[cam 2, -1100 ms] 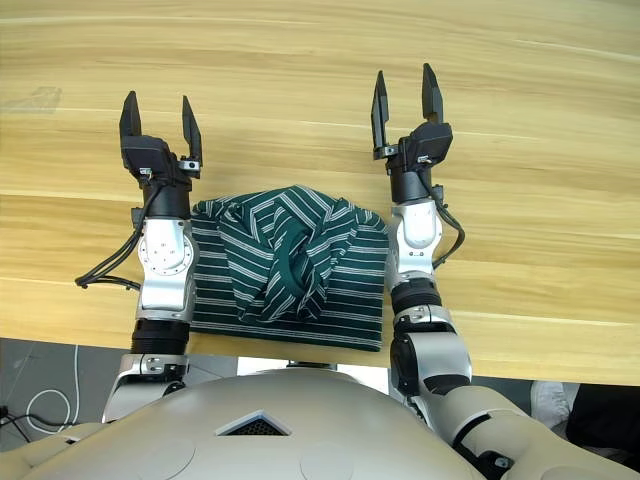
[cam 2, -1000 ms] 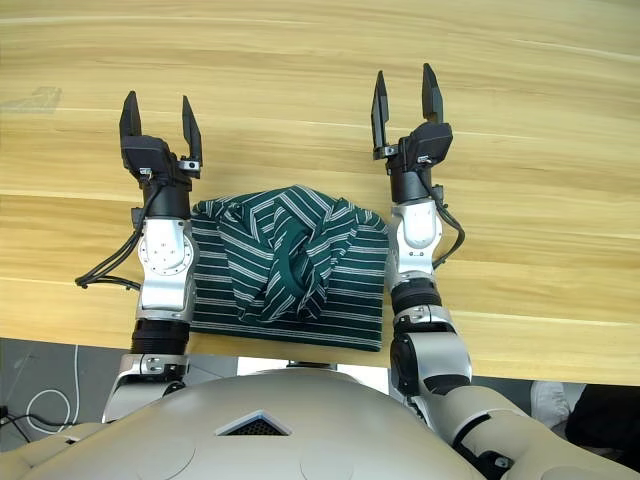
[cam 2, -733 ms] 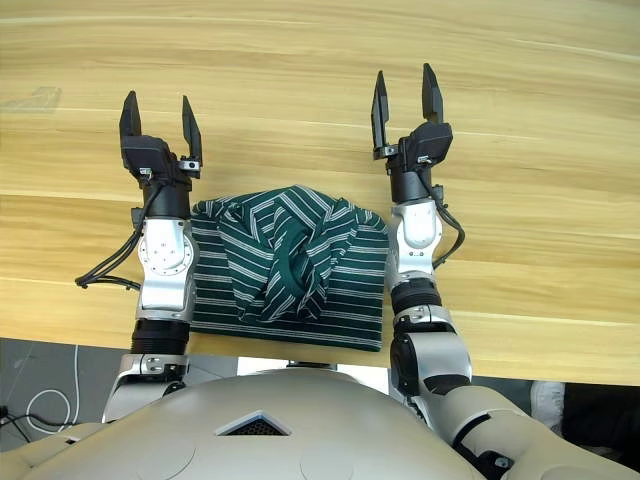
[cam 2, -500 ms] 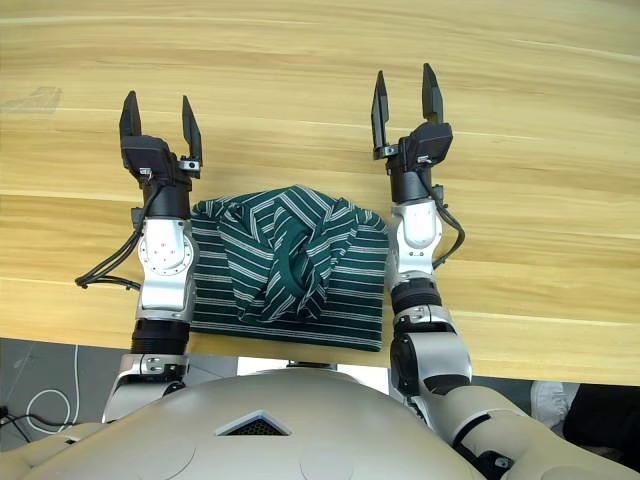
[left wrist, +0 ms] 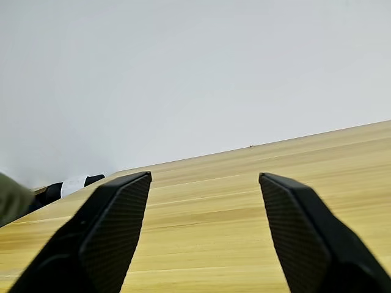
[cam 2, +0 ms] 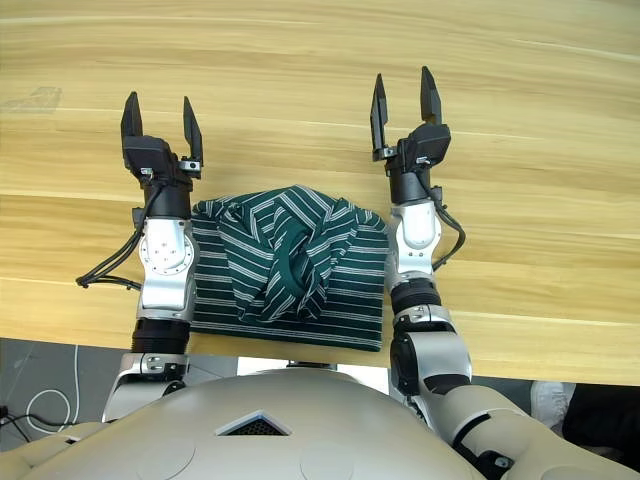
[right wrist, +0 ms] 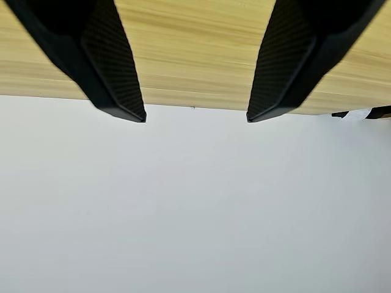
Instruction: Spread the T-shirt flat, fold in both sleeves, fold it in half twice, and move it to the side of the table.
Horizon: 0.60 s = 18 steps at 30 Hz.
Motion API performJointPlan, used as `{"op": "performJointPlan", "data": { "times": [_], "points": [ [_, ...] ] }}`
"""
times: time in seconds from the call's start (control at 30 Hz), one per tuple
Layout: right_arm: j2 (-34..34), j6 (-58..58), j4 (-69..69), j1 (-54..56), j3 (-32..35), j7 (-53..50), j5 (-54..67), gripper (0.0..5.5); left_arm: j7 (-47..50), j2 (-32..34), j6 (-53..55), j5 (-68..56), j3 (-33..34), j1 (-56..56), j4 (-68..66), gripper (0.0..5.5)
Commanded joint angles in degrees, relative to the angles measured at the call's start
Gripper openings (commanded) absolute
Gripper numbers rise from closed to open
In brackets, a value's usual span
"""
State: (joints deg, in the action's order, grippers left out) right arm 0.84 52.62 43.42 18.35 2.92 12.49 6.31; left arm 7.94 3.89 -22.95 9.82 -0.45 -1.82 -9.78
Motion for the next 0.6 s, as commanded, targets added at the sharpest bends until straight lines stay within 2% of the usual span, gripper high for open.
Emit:
{"op": "performJointPlan", "data": {
  "times": [0.03,0.2,0.3,0.47,0.6],
  "points": [
    [0.09,0.59,0.05,0.61,0.33,-0.23,-0.49,3.06,0.09,0.14,-0.38,0.18,0.17,-0.77,-0.34,3.28],
    [-0.16,0.65,-0.07,0.56,0.19,-0.49,-0.75,3.06,-0.65,0.08,0.29,-0.65,0.20,-0.09,0.68,3.28],
    [-0.56,0.44,0.05,0.89,0.07,-0.72,-0.92,3.06,-1.70,-1.11,6.12,-1.88,-0.33,4.47,7.98,3.28],
    [-1.19,-0.13,-1.87,0.30,-0.27,-1.48,-1.60,3.06,-7.72,1.04,13.44,3.31,-9.53,23.68,28.31,3.28],
    [-1.52,-0.93,-4.74,-1.00,-0.35,-2.62,-2.05,3.06,-14.54,6.71,19.37,6.09,-15.05,36.28,38.12,3.28]
  ]
}}
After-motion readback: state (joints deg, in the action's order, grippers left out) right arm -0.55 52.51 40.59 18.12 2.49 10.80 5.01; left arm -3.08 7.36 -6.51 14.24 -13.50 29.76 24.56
